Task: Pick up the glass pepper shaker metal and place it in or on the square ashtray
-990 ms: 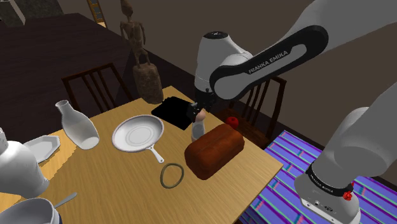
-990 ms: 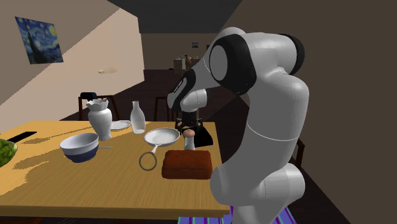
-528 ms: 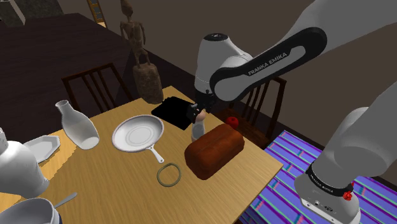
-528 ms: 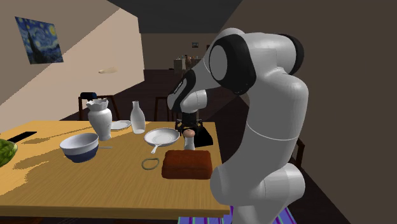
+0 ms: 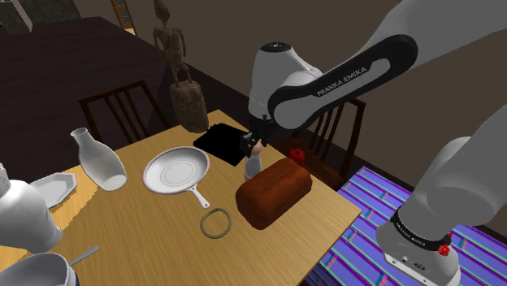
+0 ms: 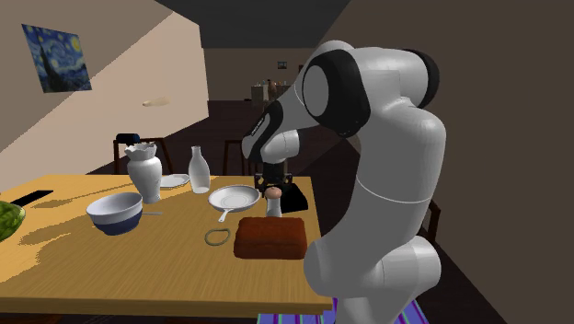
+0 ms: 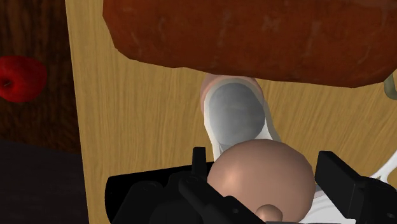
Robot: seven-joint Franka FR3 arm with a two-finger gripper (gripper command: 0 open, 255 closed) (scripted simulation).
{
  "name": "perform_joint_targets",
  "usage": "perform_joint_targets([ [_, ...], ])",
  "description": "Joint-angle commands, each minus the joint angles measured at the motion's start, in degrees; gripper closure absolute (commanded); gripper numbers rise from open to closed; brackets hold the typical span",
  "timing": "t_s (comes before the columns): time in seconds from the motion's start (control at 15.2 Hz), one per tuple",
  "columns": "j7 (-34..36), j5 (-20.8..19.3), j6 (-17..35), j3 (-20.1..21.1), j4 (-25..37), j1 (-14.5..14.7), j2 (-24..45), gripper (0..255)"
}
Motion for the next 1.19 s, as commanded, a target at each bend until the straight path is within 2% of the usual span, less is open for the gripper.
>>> perform_joint_targets([
  [0.0, 0.0, 0.0, 0.0, 0.0, 0.0, 0.0, 0.0, 255],
  [1.12, -1.9, 1.9, -12.9, -1.3, 7.6, 0.3, -5.5, 255],
])
